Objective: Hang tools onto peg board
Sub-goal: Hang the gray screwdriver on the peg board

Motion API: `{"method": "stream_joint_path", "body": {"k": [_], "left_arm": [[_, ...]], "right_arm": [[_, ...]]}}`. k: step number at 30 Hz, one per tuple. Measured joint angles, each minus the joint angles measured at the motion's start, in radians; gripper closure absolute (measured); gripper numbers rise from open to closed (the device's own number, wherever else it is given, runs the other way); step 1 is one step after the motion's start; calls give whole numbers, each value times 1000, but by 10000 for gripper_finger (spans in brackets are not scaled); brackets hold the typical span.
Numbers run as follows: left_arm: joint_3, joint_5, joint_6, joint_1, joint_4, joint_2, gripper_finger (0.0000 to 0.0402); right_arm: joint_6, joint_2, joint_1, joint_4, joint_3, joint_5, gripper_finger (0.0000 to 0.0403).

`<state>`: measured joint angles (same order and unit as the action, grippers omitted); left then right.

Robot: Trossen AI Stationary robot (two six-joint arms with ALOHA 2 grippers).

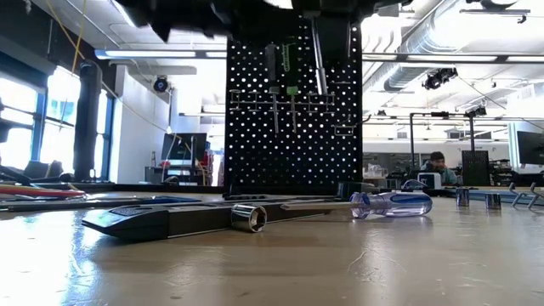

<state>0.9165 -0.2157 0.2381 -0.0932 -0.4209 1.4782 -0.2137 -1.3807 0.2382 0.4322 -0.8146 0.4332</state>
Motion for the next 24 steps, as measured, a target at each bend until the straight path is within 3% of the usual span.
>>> {"method": "stream_joint_path", "body": {"k": [6, 19, 24], "left_arm": [[1, -26, -9, 21, -121, -88, 200], [4, -48, -24, 49, -181, -50, 201], [4, -11, -18, 46, -92, -72, 201]], "right_arm": [[7, 0, -8, -8, 0, -25, 329], [33, 0, -16, 12, 0, -40, 329], [29, 0, -16, 4, 0, -15, 329]]}}
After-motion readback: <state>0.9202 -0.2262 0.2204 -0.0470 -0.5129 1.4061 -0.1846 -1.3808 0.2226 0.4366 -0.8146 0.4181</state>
